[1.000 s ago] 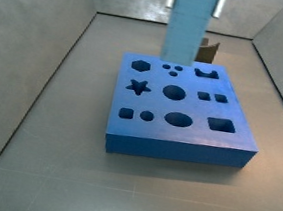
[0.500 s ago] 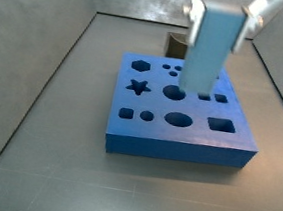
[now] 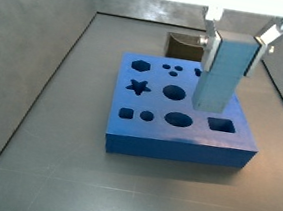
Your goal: Insert the rectangle object.
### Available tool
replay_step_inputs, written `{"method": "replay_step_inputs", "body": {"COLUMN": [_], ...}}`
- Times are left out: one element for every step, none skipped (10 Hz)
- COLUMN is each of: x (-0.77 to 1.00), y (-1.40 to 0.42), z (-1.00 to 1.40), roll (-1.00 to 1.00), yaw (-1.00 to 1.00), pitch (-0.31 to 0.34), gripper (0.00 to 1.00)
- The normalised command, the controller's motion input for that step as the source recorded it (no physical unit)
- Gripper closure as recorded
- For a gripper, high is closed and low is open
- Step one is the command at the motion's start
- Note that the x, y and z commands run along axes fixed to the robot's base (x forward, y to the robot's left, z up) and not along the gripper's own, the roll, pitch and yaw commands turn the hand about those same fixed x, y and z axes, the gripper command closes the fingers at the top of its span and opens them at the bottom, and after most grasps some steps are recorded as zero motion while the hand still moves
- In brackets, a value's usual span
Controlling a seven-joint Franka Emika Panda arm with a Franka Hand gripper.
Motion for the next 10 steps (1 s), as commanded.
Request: {"method": "replay_step_inputs", "body": {"x": [0.84, 0.78, 0.77, 0.69, 0.66, 0.81, 0.84, 0.71, 0.76, 0.77], "y": [0.0, 0.01, 0.0, 0.03, 0.06, 0.0, 0.0, 0.0, 0.0, 0.02], "z": [-0.27, -0.3, -0.35, -0.27, -0.26, -0.27, -0.24, -0.21, -0.2, -0.16], "roll": [0.32, 0.33, 0.22, 0.16, 0.15, 0.08, 0.09, 0.06, 0.06, 0.11], "yaw": [0.07, 0.08, 0.0, -0.03, 0.0, 0.0, 0.0, 0.0, 0.0, 0.0], "pitch": [0.051, 0.04, 0.011, 0.023, 0.047, 0.074, 0.09, 0.079, 0.093, 0.114], "gripper": [1.0, 1.0, 1.0, 1.0, 1.0, 1.0, 1.0, 1.0, 1.0, 1.0]}}
